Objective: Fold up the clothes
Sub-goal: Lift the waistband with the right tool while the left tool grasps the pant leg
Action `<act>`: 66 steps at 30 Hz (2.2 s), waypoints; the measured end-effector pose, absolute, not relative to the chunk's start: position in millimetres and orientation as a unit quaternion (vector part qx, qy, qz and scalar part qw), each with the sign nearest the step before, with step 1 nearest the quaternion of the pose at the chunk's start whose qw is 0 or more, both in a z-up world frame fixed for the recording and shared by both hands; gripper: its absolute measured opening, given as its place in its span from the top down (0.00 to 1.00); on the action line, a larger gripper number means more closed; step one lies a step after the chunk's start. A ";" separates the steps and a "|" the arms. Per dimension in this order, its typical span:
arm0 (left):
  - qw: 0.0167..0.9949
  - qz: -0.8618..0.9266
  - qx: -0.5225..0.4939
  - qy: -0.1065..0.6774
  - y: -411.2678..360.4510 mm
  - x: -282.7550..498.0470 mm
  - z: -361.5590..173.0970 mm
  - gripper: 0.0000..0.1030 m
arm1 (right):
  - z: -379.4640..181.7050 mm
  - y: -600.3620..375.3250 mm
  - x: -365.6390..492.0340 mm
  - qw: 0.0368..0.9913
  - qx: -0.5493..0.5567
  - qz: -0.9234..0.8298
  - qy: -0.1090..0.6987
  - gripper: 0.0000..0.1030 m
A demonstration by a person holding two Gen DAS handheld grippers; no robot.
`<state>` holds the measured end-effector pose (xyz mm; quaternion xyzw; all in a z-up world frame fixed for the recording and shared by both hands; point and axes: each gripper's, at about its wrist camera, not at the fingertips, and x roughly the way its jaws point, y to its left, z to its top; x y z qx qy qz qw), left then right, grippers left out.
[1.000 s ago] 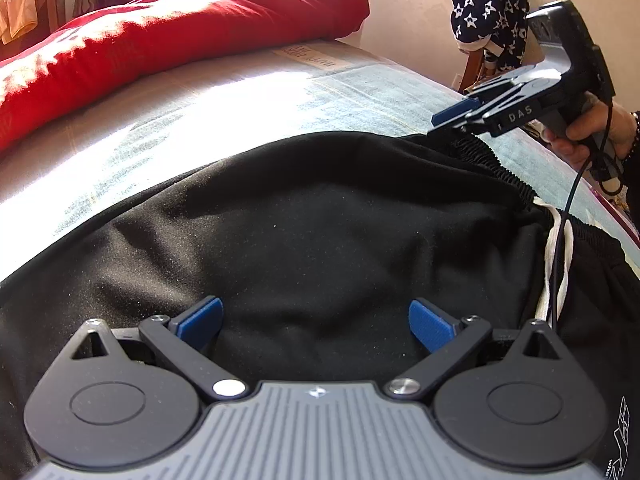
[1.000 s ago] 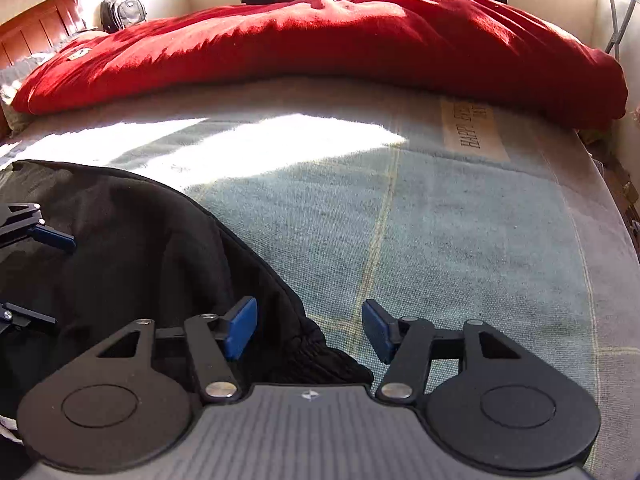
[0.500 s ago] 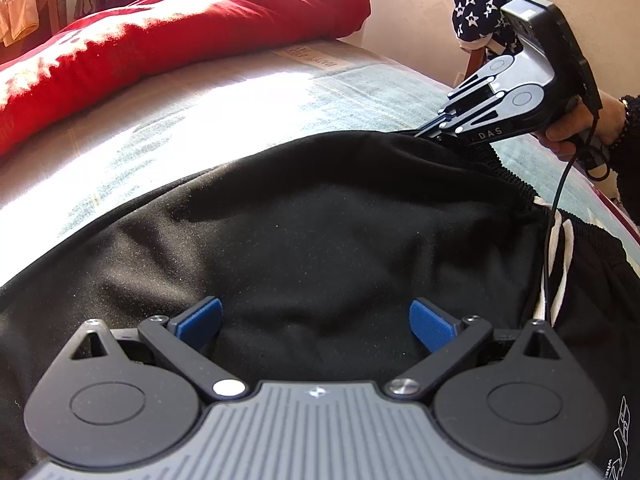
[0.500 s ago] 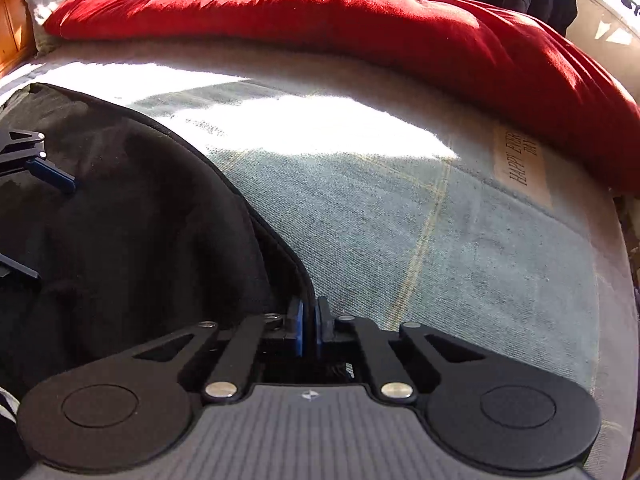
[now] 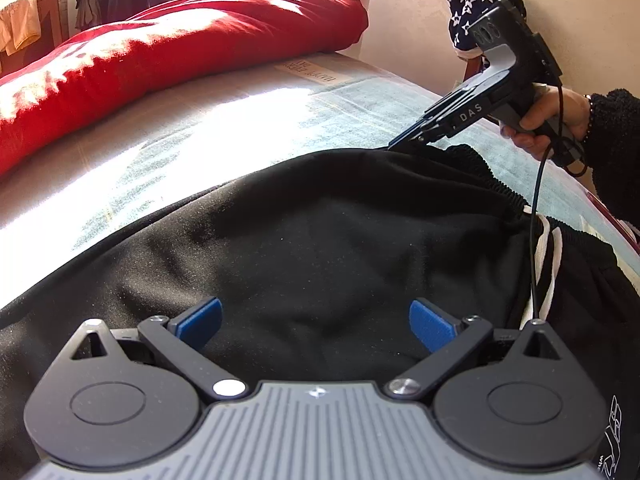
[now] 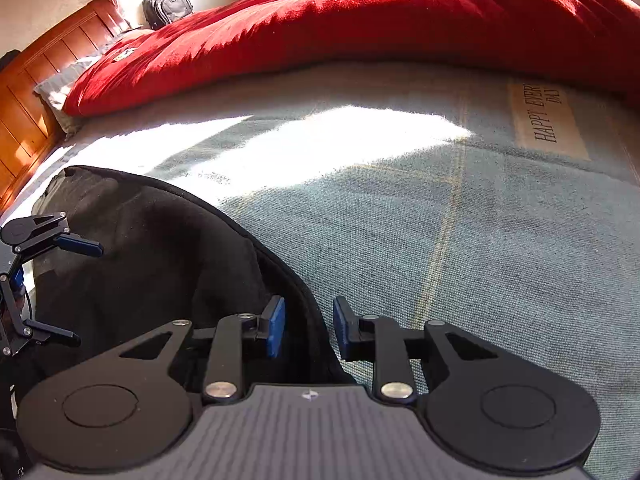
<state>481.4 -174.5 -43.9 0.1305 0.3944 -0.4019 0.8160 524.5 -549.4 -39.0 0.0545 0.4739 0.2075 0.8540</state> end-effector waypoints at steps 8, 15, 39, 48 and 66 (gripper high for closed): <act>0.825 -0.395 0.154 0.374 -173.5 489.5 -34.0 0.05 | -17.7 -529.5 500.5 0.870 0.010 0.214 0.445 0.96; 0.834 -0.398 0.201 0.325 -191.0 504.9 -8.1 0.05 | 32.8 -513.6 456.6 0.891 0.001 0.239 0.386 0.97; 0.658 -0.504 0.524 0.196 -255.0 419.1 -23.1 0.89 | 42.9 -422.7 364.2 0.863 -0.130 0.270 0.407 0.96; 0.688 -0.488 0.499 0.199 -245.1 402.9 -15.7 0.93 | 54.3 -419.8 338.0 0.882 -0.140 0.239 0.381 0.76; 0.702 -0.486 0.490 0.179 -232.5 397.0 -4.1 0.90 | 12.8 -347.8 383.7 0.858 -0.292 0.213 0.366 0.95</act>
